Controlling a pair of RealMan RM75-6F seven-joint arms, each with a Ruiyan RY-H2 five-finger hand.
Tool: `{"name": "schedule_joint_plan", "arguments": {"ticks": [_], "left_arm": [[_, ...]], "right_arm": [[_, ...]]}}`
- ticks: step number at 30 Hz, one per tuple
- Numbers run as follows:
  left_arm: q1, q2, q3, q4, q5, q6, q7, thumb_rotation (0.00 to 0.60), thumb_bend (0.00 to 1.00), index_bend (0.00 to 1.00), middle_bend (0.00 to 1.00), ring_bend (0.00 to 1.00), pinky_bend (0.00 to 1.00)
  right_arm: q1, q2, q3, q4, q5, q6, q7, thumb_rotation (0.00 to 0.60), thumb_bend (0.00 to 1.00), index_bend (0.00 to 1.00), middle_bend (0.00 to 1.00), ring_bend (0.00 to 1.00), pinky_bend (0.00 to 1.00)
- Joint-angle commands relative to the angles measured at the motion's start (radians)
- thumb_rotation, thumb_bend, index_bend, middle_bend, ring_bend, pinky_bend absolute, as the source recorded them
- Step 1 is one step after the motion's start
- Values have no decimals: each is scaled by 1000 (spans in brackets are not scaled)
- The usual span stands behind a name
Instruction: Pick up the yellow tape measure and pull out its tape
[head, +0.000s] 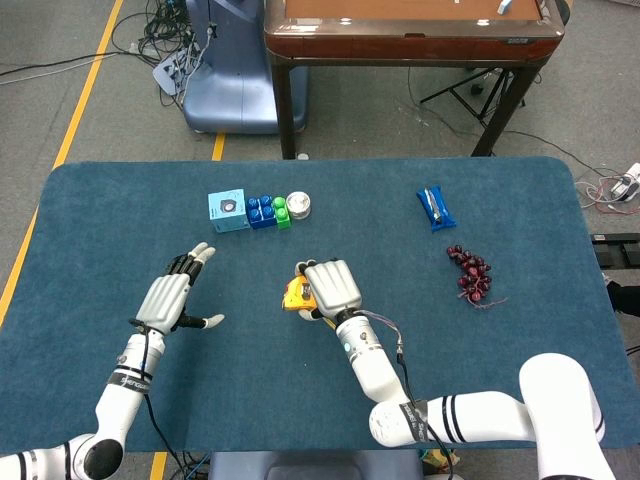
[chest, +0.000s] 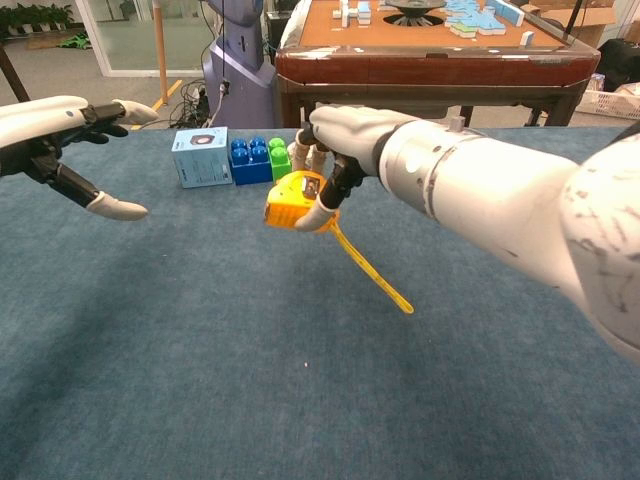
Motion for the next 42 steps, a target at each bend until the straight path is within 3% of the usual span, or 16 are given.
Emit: {"name": "schedule_joint_plan", "arguments": {"ticks": [1, 16, 42], "left_arm": [[-17, -21, -3, 8, -23, 5, 10, 600, 101, 0, 0, 0, 0], [-92, -149, -30, 69, -116, 10, -12, 600, 100, 0, 0, 0, 0], [-138, -209, -53, 127, -163, -13, -95, 600, 100, 0, 0, 0, 0]], "right_arm": [[19, -27, 18, 20, 24, 14, -9, 600, 626, 626, 622, 531, 393], [72, -145, 74, 149, 52, 13, 37, 600, 647, 640, 631, 552, 393], [86, -229, 112, 265, 10, -2, 95, 600, 647, 640, 631, 552, 393]]}}
